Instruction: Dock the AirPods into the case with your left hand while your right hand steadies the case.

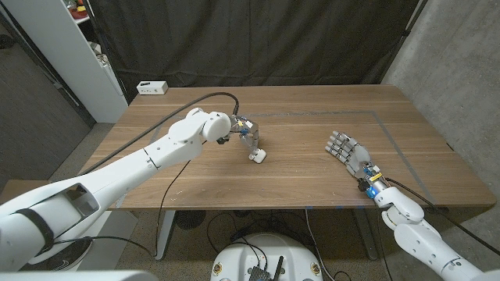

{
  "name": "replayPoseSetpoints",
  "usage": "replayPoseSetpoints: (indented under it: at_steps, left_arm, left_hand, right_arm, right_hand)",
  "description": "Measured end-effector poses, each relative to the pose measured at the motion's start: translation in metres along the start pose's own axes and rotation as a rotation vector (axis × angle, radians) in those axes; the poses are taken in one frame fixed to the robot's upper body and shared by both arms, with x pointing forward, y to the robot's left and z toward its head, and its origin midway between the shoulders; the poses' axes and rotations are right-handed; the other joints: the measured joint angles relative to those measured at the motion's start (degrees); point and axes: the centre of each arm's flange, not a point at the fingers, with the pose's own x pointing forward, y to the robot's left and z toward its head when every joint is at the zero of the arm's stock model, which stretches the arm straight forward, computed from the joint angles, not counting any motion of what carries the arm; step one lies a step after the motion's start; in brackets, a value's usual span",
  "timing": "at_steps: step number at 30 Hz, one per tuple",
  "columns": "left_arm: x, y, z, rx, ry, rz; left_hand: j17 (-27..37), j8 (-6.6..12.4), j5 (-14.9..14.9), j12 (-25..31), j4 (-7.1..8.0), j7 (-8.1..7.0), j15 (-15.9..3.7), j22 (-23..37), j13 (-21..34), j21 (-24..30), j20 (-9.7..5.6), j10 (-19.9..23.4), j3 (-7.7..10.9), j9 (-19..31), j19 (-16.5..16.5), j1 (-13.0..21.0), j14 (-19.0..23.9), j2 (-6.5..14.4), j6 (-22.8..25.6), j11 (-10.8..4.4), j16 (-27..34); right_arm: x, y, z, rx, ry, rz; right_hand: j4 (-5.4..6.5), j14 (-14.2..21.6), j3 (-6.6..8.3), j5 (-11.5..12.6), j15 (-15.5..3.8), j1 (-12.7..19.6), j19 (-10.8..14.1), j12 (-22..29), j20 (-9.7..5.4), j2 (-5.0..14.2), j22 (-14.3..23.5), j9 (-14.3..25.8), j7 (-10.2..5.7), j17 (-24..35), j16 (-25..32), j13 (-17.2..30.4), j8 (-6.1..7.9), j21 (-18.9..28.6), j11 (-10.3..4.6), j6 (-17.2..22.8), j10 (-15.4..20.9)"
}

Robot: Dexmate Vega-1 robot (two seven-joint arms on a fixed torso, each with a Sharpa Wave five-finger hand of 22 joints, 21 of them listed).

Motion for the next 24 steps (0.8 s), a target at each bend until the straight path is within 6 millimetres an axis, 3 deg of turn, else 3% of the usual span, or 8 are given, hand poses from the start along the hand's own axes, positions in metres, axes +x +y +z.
replayPoseSetpoints:
  at_steps: [7,11,14,18,24]
  left_arm:
    - [-0.003,-0.003,0.0,-0.002,0.005,0.002]
    - [-0.005,-0.005,0.0,-0.002,0.008,0.002]
    - [-0.006,-0.006,0.0,0.0,0.01,0.003]
    - [-0.008,-0.007,0.001,0.0,0.011,0.005]
    - [-0.01,-0.011,0.002,-0.001,0.014,0.006]
  left_hand:
    - [0.0,-0.2,0.0,-0.1,0.0,0.05,0.0,0.0,0.0,0.0,0.0,0.0,0.0,0.1,0.0,0.0,0.0,0.0,-0.1,0.0,0.0]
    - [0.0,0.01,0.0,-0.1,0.0,0.09,0.0,0.0,0.0,0.0,0.0,0.0,0.0,0.1,0.0,0.0,0.0,0.0,-0.1,0.0,0.0]
    - [0.0,0.01,0.0,-0.1,0.0,0.36,0.0,0.0,0.0,0.0,0.0,0.0,0.0,0.1,0.0,0.0,0.0,0.0,0.1,0.0,0.0]
    - [0.0,0.01,0.0,-0.1,-0.17,0.42,0.0,0.0,0.0,0.0,0.0,0.0,0.17,0.1,0.0,0.0,0.0,0.0,0.0,0.0,0.0]
    - [0.0,0.0,0.0,-0.1,-0.24,0.5,0.0,0.0,0.0,0.0,0.0,0.3,0.24,0.1,0.0,0.0,0.0,0.0,-0.1,0.3,0.0]
  right_arm:
    - [0.005,0.019,0.011,-0.189,0.043,0.08]
    - [0.01,0.03,0.018,-0.333,0.06,0.136]
    - [0.015,0.038,0.024,-0.421,0.064,0.181]
    - [0.02,0.049,0.029,-0.55,0.07,0.24]
    - [0.027,0.065,0.036,-0.731,0.061,0.323]
  right_hand:
    - [-0.53,-0.1,0.52,0.0,-0.11,1.5,-0.2,1.7,-0.23,0.51,0.0,0.0,-1.69,0.6,0.2,0.0,-0.28,0.0,-4.23,-0.5,5.5]
    - [-0.75,-2.7,0.75,0.1,-0.02,2.5,-1.0,1.9,-0.96,0.53,0.0,0.0,-2.7,0.6,-0.1,0.0,0.01,-0.3,-4.3,1.2,6.9]
    - [-0.68,-5.4,1.15,0.4,0.03,3.0,-1.9,0.5,-1.59,0.29,0.0,0.2,-3.84,0.6,-0.7,0.0,1.39,-0.3,-4.42,5.7,4.8]
    - [-0.68,-8.6,1.15,0.4,0.07,3.6,-3.3,-0.9,-0.81,0.13,0.0,0.3,-2.45,0.5,-1.4,0.0,2.09,-0.3,-4.25,9.8,1.4]
    - [-0.68,-11.3,1.14,0.4,0.21,4.0,-5.6,-1.3,-0.43,0.14,-0.2,0.5,-4.19,0.2,-1.4,0.0,2.67,-0.7,-4.7,15.6,-1.4]
